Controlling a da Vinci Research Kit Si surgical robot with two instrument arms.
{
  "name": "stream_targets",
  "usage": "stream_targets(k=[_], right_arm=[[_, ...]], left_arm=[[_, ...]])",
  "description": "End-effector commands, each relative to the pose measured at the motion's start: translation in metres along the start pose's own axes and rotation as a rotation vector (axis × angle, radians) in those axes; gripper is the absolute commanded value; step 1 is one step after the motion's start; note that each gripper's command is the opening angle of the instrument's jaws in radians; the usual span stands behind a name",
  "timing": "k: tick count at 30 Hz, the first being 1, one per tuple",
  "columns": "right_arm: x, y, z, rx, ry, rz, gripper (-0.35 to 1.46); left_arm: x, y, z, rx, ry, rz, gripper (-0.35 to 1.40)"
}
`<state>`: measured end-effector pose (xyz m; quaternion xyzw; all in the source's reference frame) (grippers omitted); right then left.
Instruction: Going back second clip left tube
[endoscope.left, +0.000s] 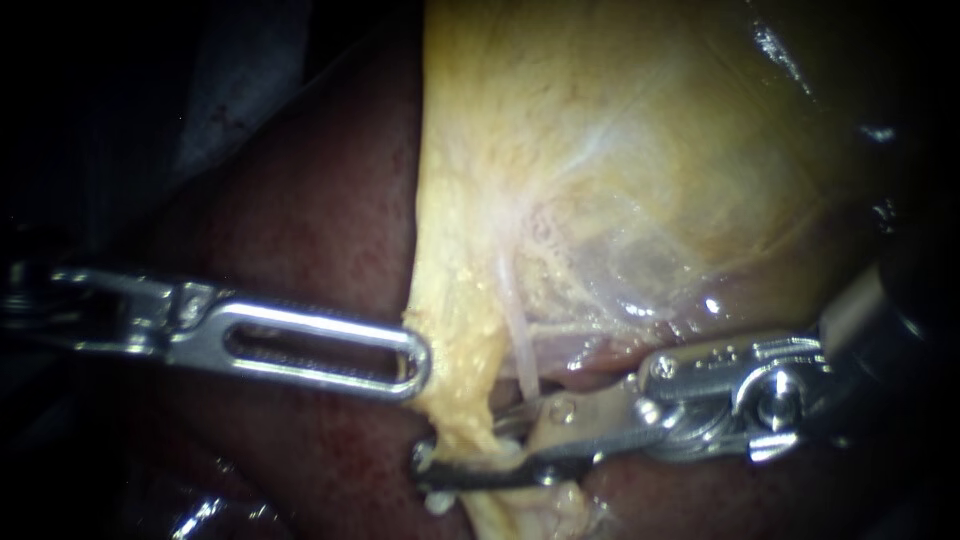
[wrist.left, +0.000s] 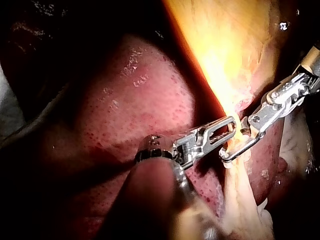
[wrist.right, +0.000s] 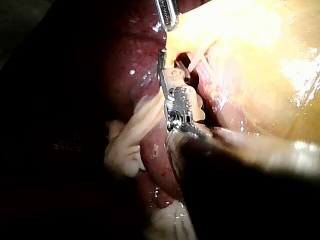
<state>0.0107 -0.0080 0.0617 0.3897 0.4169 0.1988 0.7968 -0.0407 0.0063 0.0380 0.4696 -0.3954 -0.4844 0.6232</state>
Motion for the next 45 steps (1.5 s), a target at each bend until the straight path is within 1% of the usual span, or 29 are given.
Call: stream_targets(k=[1,18,20,21,26,28,33,45], right_arm=[[0.0000,0.0000,0.0000,0.000,0.000,0.000,-0.28],[0.0000,-0.0001,0.0000,0.001,0.000,0.000,-0.27],[0.0000,-0.0001,0.0000,0.001,0.000,0.000,-0.25],[0.0000,-0.0001,0.0000,0.001,0.000,-0.001,-0.19],[0.0001,0.0000,0.0002,-0.003,0.002,0.006,0.25],[0.0002,0.0001,0.0003,-0.014,0.007,-0.023,0.39],[0.0004,0.0003,0.0005,-0.018,0.007,-0.063,0.46],[0.0004,0.0002,0.0000,-0.016,0.006,-0.069,0.46]], left_arm=[[0.0000,0.0000,0.0000,0.000,0.000,0.000,-0.35],[0.0000,0.0001,0.0001,0.000,-0.001,0.000,-0.35],[0.0000,0.0001,0.0001,0.000,-0.001,0.000,-0.35],[0.0000,0.0001,0.0001,0.000,-0.001,0.000,-0.35],[0.0000,0.0001,0.0001,0.000,-0.001,0.000,-0.35],[0.0000,0.0001,0.0001,0.000,-0.001,0.000,-0.35],[0.0000,0.0001,0.0001,0.000,-0.001,0.000,-0.35],[-0.0001,0.0002,0.0001,0.000,0.000,0.000,-0.35]])
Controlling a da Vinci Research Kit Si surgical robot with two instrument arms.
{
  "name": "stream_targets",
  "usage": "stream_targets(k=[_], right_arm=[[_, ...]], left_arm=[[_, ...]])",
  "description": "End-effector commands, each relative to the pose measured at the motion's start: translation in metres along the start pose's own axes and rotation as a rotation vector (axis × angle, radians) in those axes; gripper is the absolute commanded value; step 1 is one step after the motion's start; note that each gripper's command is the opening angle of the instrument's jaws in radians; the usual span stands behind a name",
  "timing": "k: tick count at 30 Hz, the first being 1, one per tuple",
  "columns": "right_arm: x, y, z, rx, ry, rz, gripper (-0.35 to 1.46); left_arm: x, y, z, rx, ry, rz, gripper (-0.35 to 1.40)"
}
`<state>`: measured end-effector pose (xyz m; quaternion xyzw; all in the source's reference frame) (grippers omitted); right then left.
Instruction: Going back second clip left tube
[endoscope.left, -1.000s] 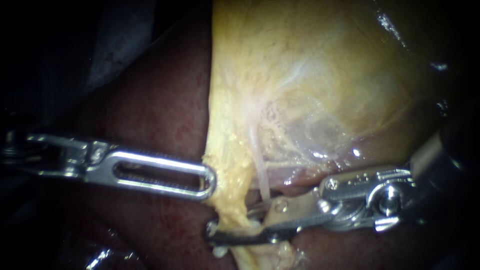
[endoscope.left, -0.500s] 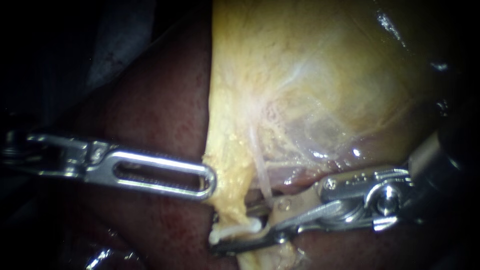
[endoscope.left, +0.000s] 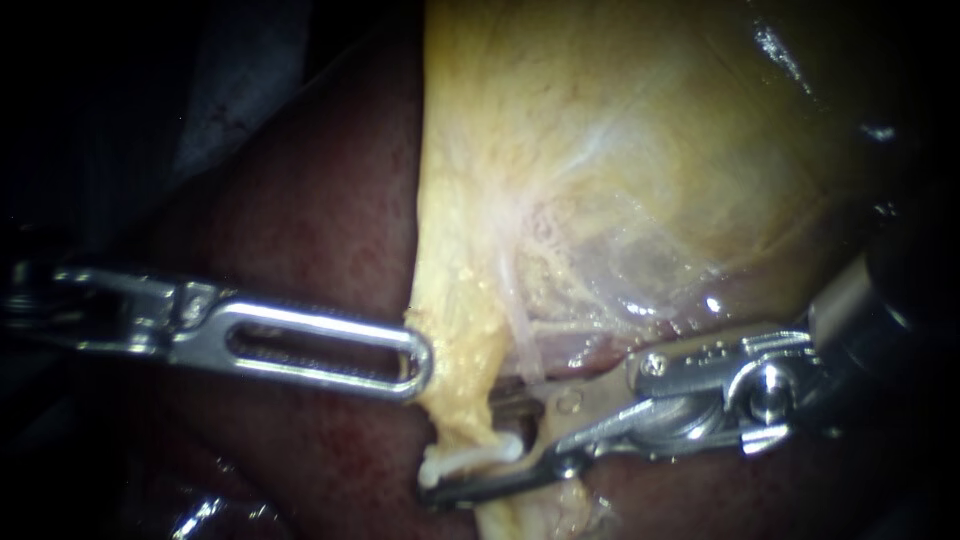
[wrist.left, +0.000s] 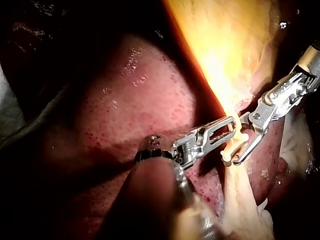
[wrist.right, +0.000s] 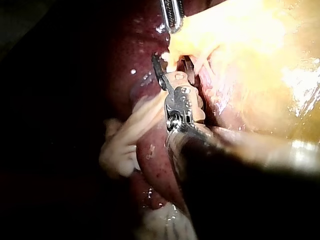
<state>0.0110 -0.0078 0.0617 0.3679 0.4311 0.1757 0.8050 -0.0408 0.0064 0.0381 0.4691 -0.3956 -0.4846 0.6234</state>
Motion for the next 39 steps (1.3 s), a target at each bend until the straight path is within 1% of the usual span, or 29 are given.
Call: stream_targets(k=[1,4,7,11,12,19,27,34,39], right_arm=[[0.0001,-0.0001,-0.0003,0.002,0.000,0.000,0.46],[0.0002,-0.0004,-0.0012,0.004,0.001,0.002,0.45],[0.0007,-0.0009,-0.0026,-0.004,0.009,0.006,0.45],[0.0011,-0.0011,-0.0048,-0.019,0.019,0.012,0.44],[0.0012,-0.0011,-0.0054,-0.020,0.027,0.014,0.44],[0.0018,-0.0009,-0.0104,-0.057,0.053,0.011,0.44],[0.0030,-0.0006,-0.0160,-0.095,0.080,-0.008,0.46],[0.0040,-0.0005,-0.0192,-0.123,0.093,-0.022,0.46],[0.0041,-0.0005,-0.0202,-0.128,0.097,-0.025,0.46]], left_arm=[[0.0000,0.0001,0.0000,0.001,0.001,0.000,-0.35],[-0.0001,0.0003,0.0000,0.000,0.001,0.001,-0.35],[-0.0002,0.0010,-0.0001,0.000,0.001,0.002,-0.35],[-0.0004,0.0016,-0.0004,-0.002,-0.001,0.003,-0.35],[-0.0004,0.0017,-0.0004,-0.002,-0.001,0.003,-0.35],[-0.0004,0.0016,-0.0004,-0.002,-0.001,0.003,-0.35],[-0.0004,0.0016,-0.0004,-0.002,-0.001,0.003,-0.35],[-0.0004,0.0017,-0.0003,-0.003,-0.002,0.003,-0.35],[-0.0005,0.0017,-0.0002,-0.003,-0.002,0.003,-0.35]])
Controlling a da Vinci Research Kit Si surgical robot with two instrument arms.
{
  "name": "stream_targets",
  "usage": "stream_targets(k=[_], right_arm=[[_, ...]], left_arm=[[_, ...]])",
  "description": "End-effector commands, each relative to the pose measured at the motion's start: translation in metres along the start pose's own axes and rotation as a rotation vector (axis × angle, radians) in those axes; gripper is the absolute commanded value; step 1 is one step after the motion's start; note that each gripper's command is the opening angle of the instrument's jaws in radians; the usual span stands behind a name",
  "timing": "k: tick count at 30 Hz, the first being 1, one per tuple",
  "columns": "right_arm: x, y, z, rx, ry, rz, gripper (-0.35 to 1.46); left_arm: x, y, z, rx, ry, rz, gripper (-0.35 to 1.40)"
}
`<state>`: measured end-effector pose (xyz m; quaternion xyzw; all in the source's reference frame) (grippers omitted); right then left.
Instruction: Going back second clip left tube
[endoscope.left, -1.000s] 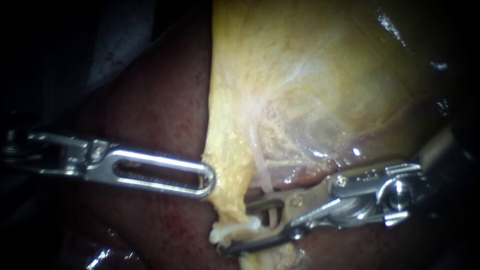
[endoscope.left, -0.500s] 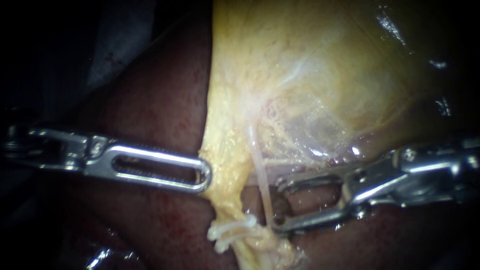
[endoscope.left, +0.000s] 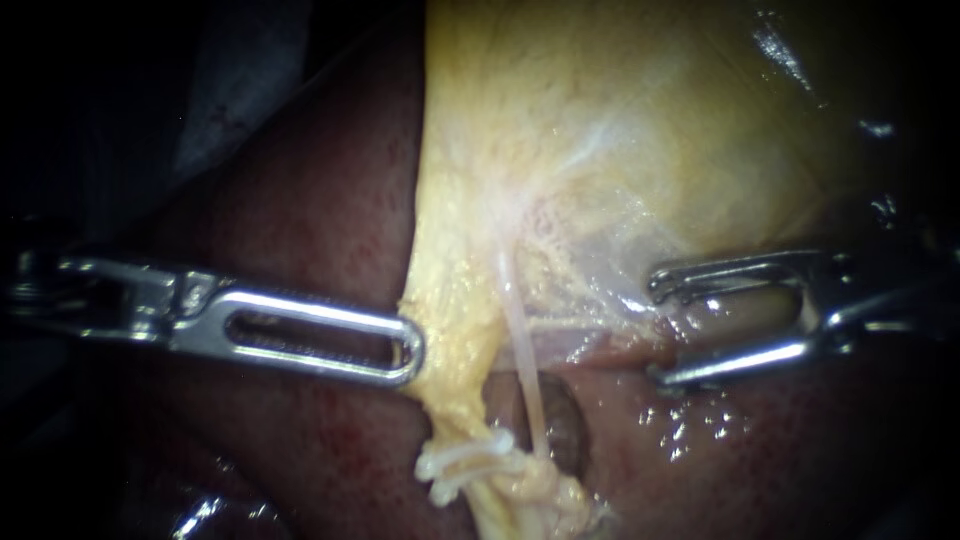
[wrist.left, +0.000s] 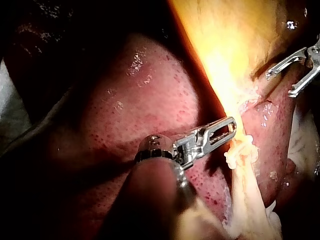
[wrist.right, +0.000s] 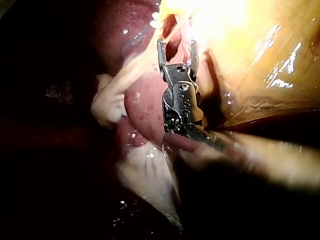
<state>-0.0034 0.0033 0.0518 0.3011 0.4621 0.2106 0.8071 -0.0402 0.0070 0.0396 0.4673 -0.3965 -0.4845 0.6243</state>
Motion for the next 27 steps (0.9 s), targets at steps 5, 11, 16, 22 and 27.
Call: stream_targets(k=[5,11,16,22,27], right_arm=[[-0.0001,0.0000,-0.0001,0.001,0.000,-0.001,0.46],[-0.0001,-0.0001,-0.0001,0.001,0.000,-0.001,0.46],[-0.0001,-0.0001,-0.0001,0.001,0.000,-0.001,0.46],[-0.0001,-0.0002,-0.0002,0.001,0.000,0.000,0.46],[-0.0001,-0.0002,-0.0003,0.002,0.000,0.000,0.46]], left_arm=[[-0.0001,0.0001,0.0003,-0.002,-0.001,0.000,-0.35],[-0.0001,0.0006,0.0017,-0.010,-0.009,0.002,-0.35],[-0.0002,0.0019,0.0043,-0.017,-0.010,0.007,-0.35],[-0.0001,0.0036,0.0072,-0.021,-0.003,0.015,-0.35],[0.0004,0.0044,0.0086,-0.021,0.005,0.022,-0.35]])
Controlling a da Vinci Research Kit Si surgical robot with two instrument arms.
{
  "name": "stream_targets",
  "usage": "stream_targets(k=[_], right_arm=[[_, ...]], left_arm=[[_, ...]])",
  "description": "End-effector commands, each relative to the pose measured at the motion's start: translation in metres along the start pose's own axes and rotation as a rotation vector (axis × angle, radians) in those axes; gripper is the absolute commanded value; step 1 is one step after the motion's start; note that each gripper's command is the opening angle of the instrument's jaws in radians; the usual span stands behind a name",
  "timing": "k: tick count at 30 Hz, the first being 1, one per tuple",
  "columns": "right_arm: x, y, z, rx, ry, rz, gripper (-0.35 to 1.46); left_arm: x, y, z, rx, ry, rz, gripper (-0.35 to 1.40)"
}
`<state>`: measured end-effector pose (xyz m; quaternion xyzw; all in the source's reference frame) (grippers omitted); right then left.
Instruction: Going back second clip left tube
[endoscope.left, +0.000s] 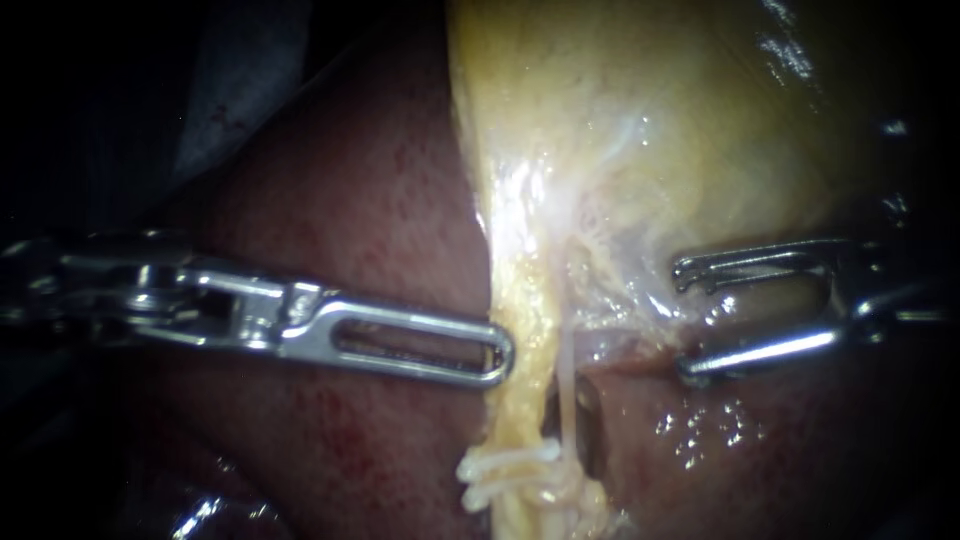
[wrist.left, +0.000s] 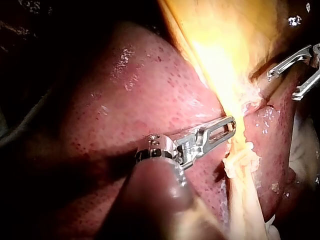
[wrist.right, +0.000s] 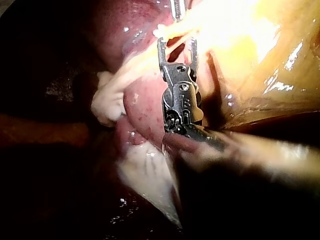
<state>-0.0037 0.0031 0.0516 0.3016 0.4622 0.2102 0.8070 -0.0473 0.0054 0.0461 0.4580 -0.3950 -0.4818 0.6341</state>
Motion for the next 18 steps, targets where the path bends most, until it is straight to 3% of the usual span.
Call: stream_targets(k=[1,18], right_arm=[[0.0000,0.0000,-0.0001,0.001,0.000,0.000,0.46],[0.0000,0.0000,-0.0002,0.001,0.000,0.000,0.46]], left_arm=[[0.0000,0.0000,0.0000,-0.001,0.002,0.003,-0.35],[-0.0002,0.0001,-0.0001,0.000,0.003,0.002,-0.35]])
